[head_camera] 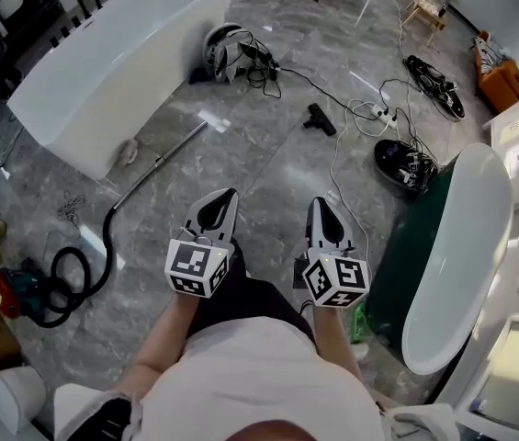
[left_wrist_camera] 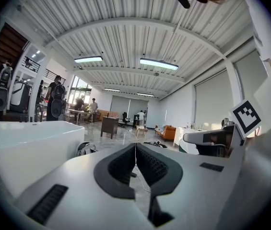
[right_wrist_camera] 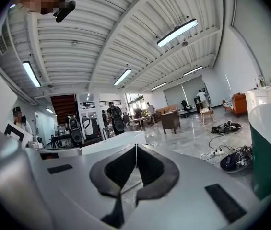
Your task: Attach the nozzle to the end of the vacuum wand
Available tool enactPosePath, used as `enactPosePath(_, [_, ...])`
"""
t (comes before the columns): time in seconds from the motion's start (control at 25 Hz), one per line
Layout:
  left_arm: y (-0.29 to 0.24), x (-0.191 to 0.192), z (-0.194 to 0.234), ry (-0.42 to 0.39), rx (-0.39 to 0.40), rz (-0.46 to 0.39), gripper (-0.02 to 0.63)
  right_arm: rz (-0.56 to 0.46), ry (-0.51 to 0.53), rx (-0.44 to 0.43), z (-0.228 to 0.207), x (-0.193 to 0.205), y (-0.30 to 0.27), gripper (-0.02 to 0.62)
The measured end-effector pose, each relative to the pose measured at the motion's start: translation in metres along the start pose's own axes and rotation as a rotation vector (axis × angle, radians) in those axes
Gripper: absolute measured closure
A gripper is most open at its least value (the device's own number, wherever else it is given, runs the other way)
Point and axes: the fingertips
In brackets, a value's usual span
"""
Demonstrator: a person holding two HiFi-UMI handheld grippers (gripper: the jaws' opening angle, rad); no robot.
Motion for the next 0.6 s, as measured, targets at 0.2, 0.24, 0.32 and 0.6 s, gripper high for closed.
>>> enactPosePath(0.2, [-0.009, -0.005, 0.010, -0.007, -0.011, -0.002, 0.595, -0.008, 0.012, -0.019, 0.006, -0.004, -0.019, 0.580])
enactPosePath(0.24, [-0.010, -0.005, 0.012, -0.008, -0.016, -0.003, 0.595, -0.009, 0.012, -0.023, 0.008, -0.004, -0.023, 0.580])
enactPosePath(0.32, [-0.014, -0.005, 0.018, -0.008, -0.029, -0.006, 0.595, -0.013, 0.029, -0.032, 0.011, -0.005, -0.030, 0.580])
enactPosePath(0.6, [-0.039, -0.006, 0.048, 0.004, -0.051, 0.002, 0.595, -0.012, 0.049, -0.031, 0.009, -0.010, -0.064, 0.580])
Point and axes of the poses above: the fingertips, and each gripper's own axes: y backward along the fingers, z to its left, x out of its underside, and after that the axes turned 10 degrees about x, right-handed
